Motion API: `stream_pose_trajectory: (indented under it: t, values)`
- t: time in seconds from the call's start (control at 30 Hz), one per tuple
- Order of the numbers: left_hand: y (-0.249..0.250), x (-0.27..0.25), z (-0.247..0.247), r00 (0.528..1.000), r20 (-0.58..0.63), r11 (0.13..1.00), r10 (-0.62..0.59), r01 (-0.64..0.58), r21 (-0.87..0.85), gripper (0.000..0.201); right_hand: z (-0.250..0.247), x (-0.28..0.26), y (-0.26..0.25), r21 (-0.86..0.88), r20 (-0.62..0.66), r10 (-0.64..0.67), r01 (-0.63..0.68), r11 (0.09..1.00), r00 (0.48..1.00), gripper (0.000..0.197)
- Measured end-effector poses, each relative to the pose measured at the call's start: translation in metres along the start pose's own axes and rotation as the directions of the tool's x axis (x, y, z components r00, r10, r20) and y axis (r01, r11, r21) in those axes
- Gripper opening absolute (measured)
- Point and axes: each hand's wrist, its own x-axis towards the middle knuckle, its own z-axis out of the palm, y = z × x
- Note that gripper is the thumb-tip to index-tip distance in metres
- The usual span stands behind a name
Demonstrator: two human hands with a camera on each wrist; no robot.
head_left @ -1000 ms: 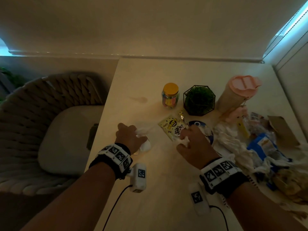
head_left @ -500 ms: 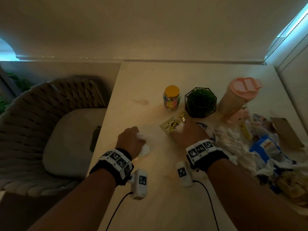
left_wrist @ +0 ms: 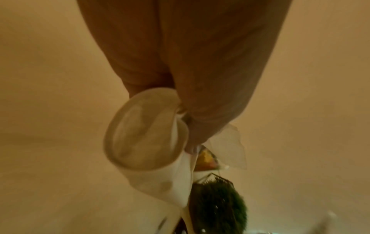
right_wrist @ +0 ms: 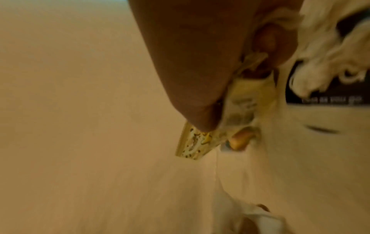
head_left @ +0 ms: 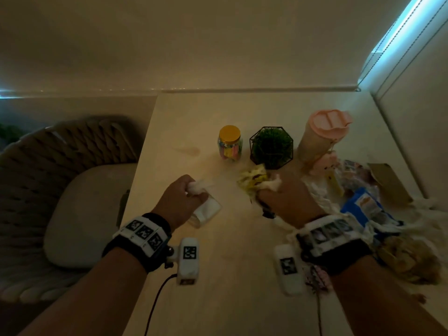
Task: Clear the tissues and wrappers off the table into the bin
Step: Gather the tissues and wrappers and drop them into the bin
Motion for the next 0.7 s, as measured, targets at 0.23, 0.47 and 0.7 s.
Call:
stream_pose_trajectory:
  t: [0.23, 0.47, 0.7]
  values:
    - [0.050, 0.020, 0.063, 0.970, 0.222, 0.981, 0.104, -0.136, 0.137, 0.021, -0.082, -0.069, 0.050, 0.110, -0.132, 0.200, -0.187, 0.976, 0.971, 0.043]
    - [0.093, 0.057, 0.117, 0.839, 0.544, 0.823, 0.023, -0.325, 0.466, 0.070, -0.076, -0.089, 0.067, 0.033, 0.072, 0.286, -0.288, 0.957, 0.956, 0.050]
    - [0.100, 0.072, 0.135, 0.814, 0.580, 0.628, -0.028, -0.437, 0.644, 0.046, -0.051, -0.081, 0.063, -0.349, 0.221, 0.215, -0.129, 0.928, 0.951, 0.070]
